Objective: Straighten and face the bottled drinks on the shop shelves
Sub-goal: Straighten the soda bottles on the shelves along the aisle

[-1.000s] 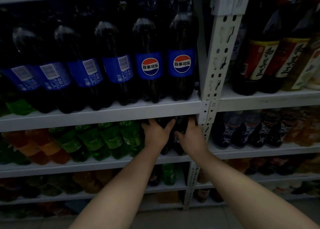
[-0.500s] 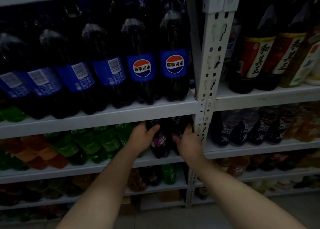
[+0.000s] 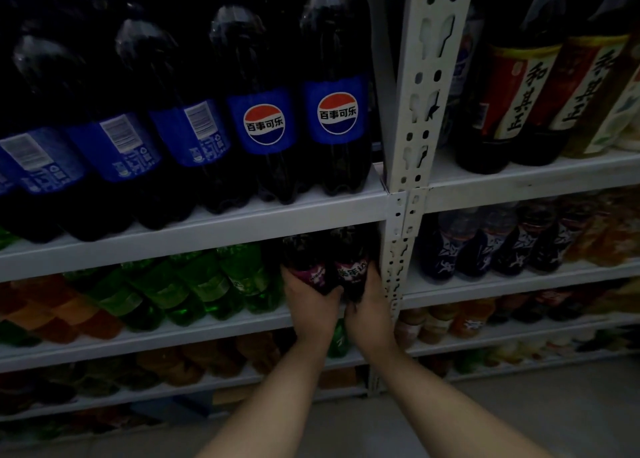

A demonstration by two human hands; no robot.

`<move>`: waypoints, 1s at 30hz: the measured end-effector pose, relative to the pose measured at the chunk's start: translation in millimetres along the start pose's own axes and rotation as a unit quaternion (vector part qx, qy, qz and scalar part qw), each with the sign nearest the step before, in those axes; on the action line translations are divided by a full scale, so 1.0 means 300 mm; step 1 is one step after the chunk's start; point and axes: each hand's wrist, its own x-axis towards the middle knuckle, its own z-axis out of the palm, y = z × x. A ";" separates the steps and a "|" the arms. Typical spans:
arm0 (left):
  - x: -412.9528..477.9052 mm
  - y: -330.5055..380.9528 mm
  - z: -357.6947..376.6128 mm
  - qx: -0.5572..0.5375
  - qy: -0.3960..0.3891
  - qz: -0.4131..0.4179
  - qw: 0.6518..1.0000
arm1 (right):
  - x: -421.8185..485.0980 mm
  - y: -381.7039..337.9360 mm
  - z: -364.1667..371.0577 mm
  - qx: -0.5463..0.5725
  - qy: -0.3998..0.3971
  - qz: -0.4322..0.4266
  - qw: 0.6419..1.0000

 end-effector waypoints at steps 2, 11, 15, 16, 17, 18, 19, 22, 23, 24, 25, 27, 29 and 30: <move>0.021 -0.027 0.006 0.002 0.001 -0.015 1.000 | -0.001 0.010 0.003 -0.009 -0.009 0.007 1.000; 0.090 -0.120 -0.097 0.032 -0.164 0.015 0.986 | 0.016 0.027 0.022 -0.001 -0.021 0.010 1.000; 0.112 -0.119 -0.143 0.101 -0.198 0.024 0.975 | 0.013 0.028 0.031 -0.009 -0.012 0.021 1.000; 0.100 -0.119 -0.148 0.142 -0.171 0.047 0.974 | 0.015 0.024 0.035 -0.018 -0.005 0.034 0.999; 0.079 -0.120 -0.152 0.187 -0.130 0.078 0.971 | 0.019 0.020 0.041 -0.026 0.003 0.049 0.998; 0.055 -0.123 -0.154 0.226 -0.082 0.111 0.964 | 0.022 0.015 0.048 -0.031 0.010 0.062 0.998; 0.031 -0.128 -0.154 0.251 -0.045 0.137 0.957 | 0.024 0.009 0.056 -0.034 0.018 0.071 0.997; -0.005 -0.134 -0.136 0.221 -0.008 0.140 0.965 | 0.025 -0.003 0.075 -0.053 0.032 0.084 0.995; -0.005 -0.127 -0.126 0.196 -0.016 0.107 0.975 | 0.024 -0.004 0.077 -0.059 0.033 0.090 0.994; -0.002 -0.119 -0.112 0.168 -0.022 0.078 0.982 | 0.022 -0.005 0.077 -0.062 0.034 0.094 0.993; 0.002 -0.114 -0.097 0.138 -0.024 0.059 0.988 | 0.021 -0.006 0.075 -0.065 0.034 0.095 0.993; 0.007 -0.106 -0.066 0.084 -0.030 0.030 0.996 | 0.021 -0.013 0.072 -0.072 0.039 0.089 0.993; 0.018 -0.104 -0.043 0.058 -0.021 -0.008 0.998 | 0.025 -0.020 0.072 -0.084 0.040 0.091 0.992; 0.028 -0.108 -0.033 0.057 -0.009 -0.025 0.998 | 0.029 -0.024 0.074 -0.097 0.035 0.100 0.990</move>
